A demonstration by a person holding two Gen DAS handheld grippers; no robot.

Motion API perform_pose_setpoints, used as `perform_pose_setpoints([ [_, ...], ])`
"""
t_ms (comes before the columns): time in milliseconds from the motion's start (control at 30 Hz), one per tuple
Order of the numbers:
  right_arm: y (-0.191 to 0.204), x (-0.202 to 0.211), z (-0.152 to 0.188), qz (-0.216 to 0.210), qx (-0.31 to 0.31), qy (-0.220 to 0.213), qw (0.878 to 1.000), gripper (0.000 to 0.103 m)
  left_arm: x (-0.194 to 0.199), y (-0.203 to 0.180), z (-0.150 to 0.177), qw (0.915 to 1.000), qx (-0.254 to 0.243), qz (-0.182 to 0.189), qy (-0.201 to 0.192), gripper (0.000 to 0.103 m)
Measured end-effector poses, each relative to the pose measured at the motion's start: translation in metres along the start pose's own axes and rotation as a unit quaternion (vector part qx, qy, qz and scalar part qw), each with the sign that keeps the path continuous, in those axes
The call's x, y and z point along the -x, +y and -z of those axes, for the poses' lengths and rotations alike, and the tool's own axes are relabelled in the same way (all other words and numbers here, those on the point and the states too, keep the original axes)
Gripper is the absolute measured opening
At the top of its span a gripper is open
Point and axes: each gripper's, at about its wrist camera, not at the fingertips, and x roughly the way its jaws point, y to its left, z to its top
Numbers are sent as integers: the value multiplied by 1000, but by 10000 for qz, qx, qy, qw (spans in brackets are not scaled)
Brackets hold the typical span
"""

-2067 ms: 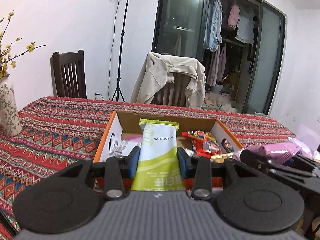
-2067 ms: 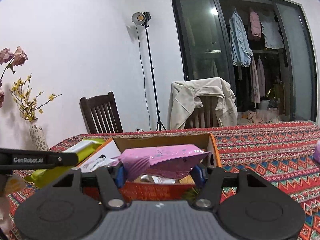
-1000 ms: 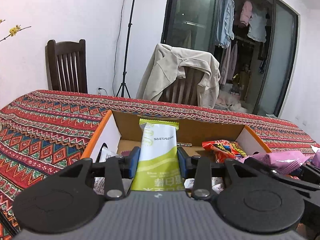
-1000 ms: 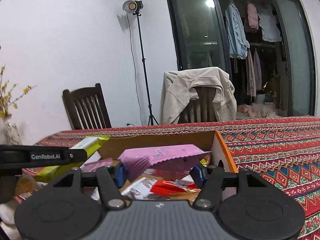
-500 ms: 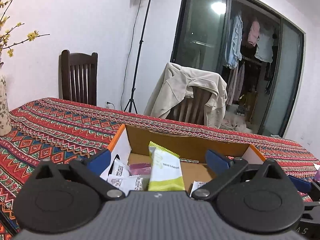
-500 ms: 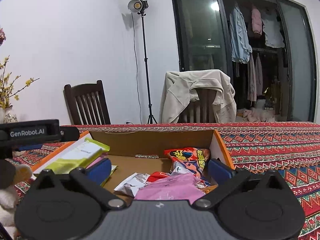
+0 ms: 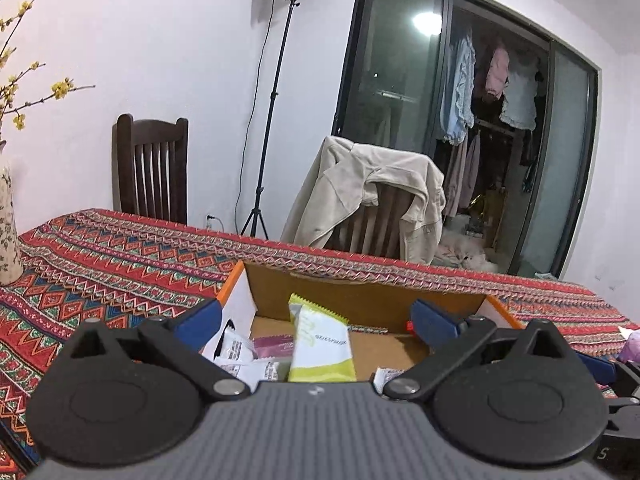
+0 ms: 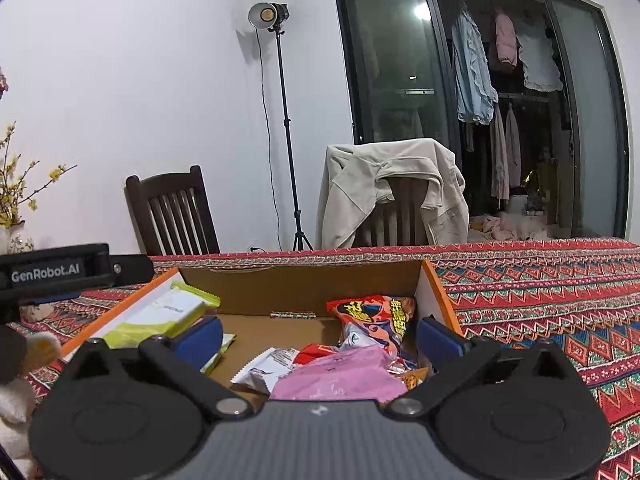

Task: Organize snacks
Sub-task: 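Open both tools in the box and withdraw them to the pile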

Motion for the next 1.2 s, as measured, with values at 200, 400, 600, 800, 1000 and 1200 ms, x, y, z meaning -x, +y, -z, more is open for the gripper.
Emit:
perform_pose_setpoints([
  [200, -2, 12, -12, -176, -204, 55, 9996, 103, 16, -3, -15, 9999, 55, 45, -89, 103],
  [400, 0, 31, -19, -193, -233, 83, 9995, 103, 37, 1, -20, 10000, 24, 32, -74, 103],
  [600, 3, 57, -15, -199, -163, 115, 9996, 103, 60, 11, -13, 9999, -110, 64, 1, 103],
  [800, 5, 82, 1, -180, -123, 269, 9994, 103, 83, 27, 4, 9987, -325, 387, 117, 103],
  [1000, 6, 101, 21, -178, -90, 424, 9989, 103, 92, 46, 20, 9971, -425, 497, 400, 103],
  [1200, 2, 112, 40, -254, -251, 531, 9979, 103, 97, 55, 40, 9977, -363, 461, 341, 103],
])
